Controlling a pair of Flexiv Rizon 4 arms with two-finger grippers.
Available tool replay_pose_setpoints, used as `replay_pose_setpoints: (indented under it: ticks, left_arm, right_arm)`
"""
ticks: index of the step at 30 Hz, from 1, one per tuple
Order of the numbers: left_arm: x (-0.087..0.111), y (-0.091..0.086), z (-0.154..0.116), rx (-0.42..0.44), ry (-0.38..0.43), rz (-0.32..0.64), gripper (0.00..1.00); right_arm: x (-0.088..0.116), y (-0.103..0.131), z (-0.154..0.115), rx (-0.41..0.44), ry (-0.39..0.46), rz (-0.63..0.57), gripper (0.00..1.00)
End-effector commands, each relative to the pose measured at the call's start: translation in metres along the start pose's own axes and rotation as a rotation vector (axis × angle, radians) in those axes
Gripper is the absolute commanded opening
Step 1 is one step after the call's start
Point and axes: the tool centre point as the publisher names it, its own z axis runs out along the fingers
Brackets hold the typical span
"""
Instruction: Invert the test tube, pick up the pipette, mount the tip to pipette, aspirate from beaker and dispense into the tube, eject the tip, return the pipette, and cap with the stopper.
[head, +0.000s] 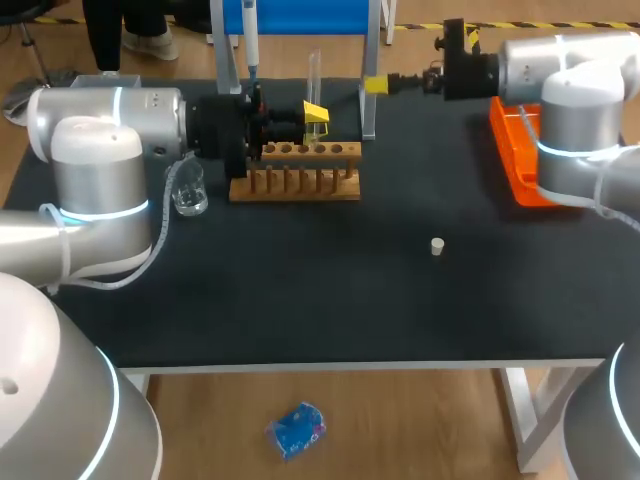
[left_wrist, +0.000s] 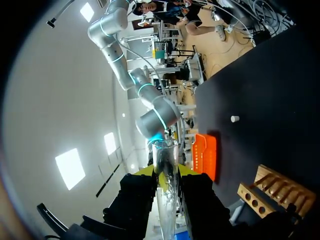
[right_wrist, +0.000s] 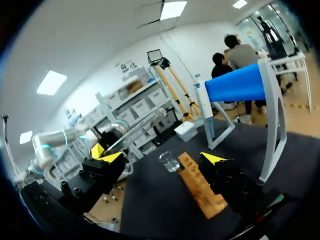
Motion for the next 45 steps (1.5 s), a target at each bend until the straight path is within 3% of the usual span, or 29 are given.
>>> replay_pose_setpoints:
  ticks: [1, 11, 16, 22, 23, 33, 45]
  left_arm:
    - [0.0, 0.001, 0.0, 0.002, 0.0, 0.001, 0.0]
    - [0.0, 0.001, 0.0, 0.002, 0.0, 0.001, 0.0]
    - [0.0, 0.001, 0.0, 0.002, 0.0, 0.001, 0.0]
    - [0.0, 0.001, 0.0, 0.002, 0.0, 0.001, 0.0]
    - [0.0, 0.001, 0.0, 0.002, 0.0, 0.001, 0.0]
    - [0.0, 0.001, 0.0, 0.002, 0.0, 0.001, 0.0]
    - [0.0, 0.001, 0.0, 0.002, 0.0, 0.001, 0.0]
  right_arm:
    - [0.002, 0.004, 0.0, 0.056, -0.052, -0.193, 1.0]
    - [0.002, 0.004, 0.0, 0.056, -0.052, -0.193, 1.0]
    - [0.003, -0.008, 0.005, 0.037, 0.01, -0.386, 1.0]
    - [-0.012, -0.025, 0.014, -0.048, 0.06, -0.484, 1.0]
    - [-0.017, -0.03, 0.016, -0.034, 0.054, -0.541, 1.0]
    - [-0.034, -0.045, 0.017, 0.004, 0.059, -0.694, 1.0]
    - [-0.042, -0.052, 0.006, 0.055, 0.037, -0.697, 1.0]
